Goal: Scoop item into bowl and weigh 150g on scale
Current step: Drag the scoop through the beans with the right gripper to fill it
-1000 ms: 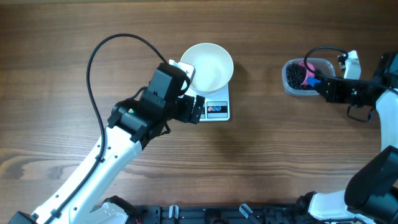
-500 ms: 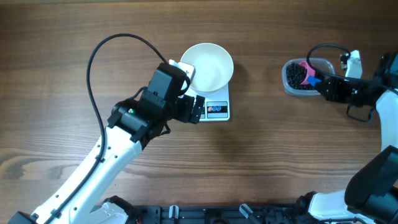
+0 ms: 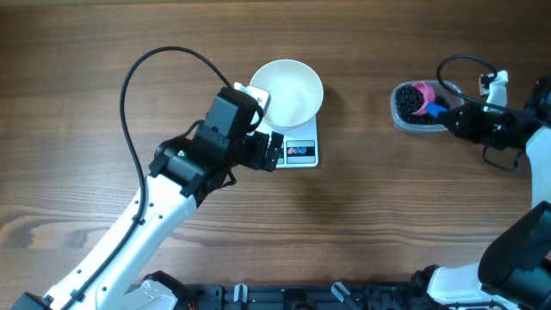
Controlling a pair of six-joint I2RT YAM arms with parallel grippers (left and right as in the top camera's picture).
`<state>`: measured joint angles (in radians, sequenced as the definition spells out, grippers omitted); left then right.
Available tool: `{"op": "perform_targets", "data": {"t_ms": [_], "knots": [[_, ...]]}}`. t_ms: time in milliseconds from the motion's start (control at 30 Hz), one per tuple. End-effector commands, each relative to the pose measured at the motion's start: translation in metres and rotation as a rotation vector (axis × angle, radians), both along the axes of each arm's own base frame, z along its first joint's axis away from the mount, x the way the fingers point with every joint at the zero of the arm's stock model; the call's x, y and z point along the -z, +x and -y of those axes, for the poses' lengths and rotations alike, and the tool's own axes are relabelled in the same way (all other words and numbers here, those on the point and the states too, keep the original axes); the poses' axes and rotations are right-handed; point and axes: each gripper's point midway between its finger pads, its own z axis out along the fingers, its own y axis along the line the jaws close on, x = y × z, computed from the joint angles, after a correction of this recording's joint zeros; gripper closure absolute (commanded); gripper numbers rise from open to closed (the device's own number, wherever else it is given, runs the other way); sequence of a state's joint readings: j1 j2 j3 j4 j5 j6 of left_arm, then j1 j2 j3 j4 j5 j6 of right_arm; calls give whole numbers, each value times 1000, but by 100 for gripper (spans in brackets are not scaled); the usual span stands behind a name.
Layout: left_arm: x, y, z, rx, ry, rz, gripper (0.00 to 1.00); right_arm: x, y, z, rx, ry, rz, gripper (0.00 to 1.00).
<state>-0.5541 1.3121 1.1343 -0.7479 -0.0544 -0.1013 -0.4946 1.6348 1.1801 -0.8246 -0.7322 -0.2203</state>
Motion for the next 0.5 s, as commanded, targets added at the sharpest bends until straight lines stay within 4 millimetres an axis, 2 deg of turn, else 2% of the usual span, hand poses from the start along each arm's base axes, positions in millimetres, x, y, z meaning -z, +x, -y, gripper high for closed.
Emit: {"op": "perform_targets", "data": {"t_ms": [0, 467], "knots": [[-3, 3, 3, 18, 0, 9, 0, 5, -1, -2, 17, 36, -22, 96], [-3, 3, 3, 18, 0, 9, 0, 1, -4, 23, 115, 79, -20, 96]]}}
